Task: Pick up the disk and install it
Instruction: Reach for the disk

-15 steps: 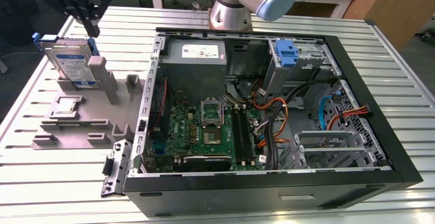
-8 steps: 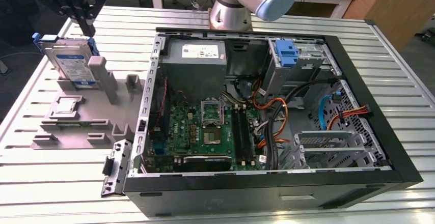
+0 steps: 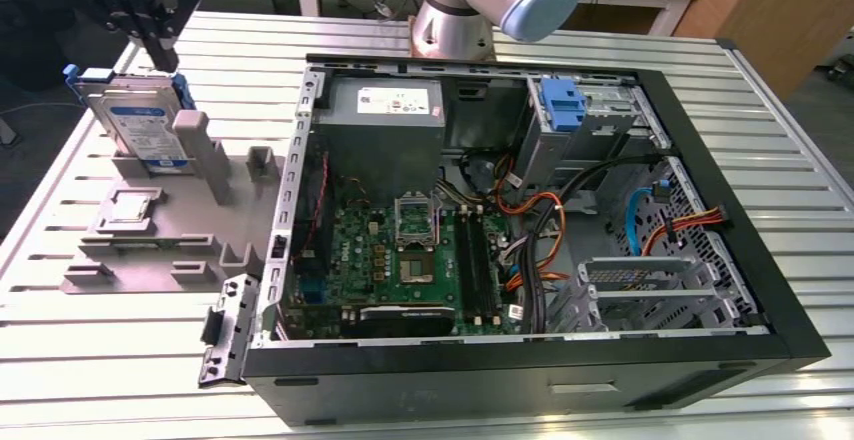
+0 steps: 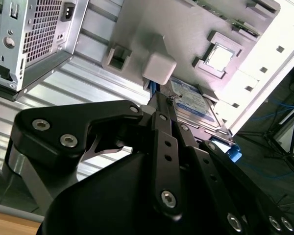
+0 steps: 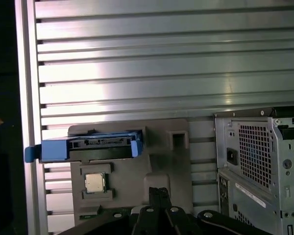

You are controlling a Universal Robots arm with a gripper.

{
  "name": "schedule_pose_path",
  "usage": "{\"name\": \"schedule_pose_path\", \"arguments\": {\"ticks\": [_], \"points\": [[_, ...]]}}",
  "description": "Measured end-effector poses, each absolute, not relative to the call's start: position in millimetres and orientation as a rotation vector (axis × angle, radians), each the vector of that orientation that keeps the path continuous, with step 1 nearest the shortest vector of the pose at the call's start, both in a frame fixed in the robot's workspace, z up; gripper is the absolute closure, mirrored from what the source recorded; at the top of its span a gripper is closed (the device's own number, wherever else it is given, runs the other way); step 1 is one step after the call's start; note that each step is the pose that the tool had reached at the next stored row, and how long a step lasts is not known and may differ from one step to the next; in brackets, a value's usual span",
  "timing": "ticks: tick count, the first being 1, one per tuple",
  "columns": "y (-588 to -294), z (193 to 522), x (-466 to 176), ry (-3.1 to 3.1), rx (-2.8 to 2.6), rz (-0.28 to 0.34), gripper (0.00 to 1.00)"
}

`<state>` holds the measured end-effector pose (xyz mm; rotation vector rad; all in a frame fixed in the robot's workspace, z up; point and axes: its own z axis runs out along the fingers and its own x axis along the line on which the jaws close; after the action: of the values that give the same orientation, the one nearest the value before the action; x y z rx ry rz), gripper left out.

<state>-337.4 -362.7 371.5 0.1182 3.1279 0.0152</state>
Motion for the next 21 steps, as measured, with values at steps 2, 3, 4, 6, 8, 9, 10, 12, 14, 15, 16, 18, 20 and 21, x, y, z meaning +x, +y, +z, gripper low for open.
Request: {"name": "schedule_pose_path", "arguments": {"ticks": [2,3,4,6,8,9,10,12,14,15,16,18,20,21], "points": [[-362,371,-340,3.129,0.118,0.015,0.9],[-362,371,-342,3.13,0.118,0.015,0.9],[-362,371,-343,3.13,0.118,0.015,0.9],[-361,370,-346,3.13,0.118,0.015,0.9],[-359,369,-349,3.13,0.118,0.015,0.9],[-358,369,-351,3.13,0.118,0.015,0.9],[-357,369,-353,3.13,0.118,0.015,0.9],[-355,368,-356,3.13,0.118,0.015,0.9],[-354,367,-360,3.13,0.118,0.015,0.9],[-354,367,-362,3.13,0.118,0.015,0.9],[-354,367,-364,3.13,0.118,0.015,0.9],[-353,367,-368,3.13,0.118,0.015,0.9],[-352,366,-370,3.13,0.118,0.015,0.9],[-352,366,-370,3.13,0.118,0.015,0.9]]}}
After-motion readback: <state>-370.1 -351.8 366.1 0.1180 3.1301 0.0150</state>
